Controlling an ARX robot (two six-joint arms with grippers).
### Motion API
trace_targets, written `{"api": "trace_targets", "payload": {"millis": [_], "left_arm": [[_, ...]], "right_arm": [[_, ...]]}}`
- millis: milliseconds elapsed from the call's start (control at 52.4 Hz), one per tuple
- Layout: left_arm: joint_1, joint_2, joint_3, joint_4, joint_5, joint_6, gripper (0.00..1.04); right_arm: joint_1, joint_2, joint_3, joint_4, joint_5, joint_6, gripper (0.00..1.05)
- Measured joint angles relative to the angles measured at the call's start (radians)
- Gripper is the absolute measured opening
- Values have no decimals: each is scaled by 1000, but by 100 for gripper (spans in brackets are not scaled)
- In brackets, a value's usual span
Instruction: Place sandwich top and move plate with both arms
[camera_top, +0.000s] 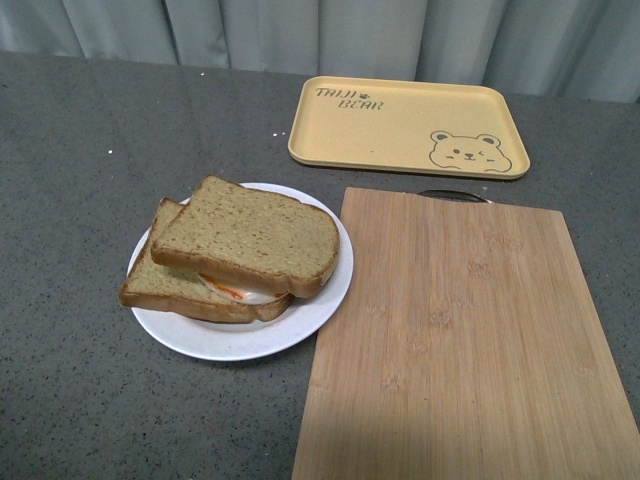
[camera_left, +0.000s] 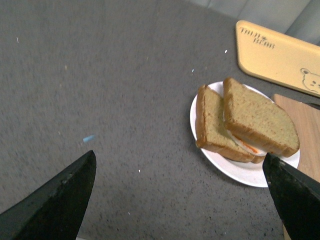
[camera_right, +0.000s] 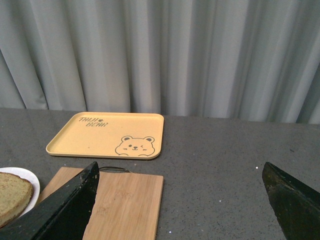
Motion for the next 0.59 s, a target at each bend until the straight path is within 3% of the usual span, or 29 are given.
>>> {"api": "trace_targets", "payload": {"millis": [400,591], "left_arm": [[-129,689,21,398,60,-485,98],[-212,986,81,570,68,-620,98]], "right_arm": [[0,0,0,0,0,0,95],[0,0,0,0,0,0,95]]}}
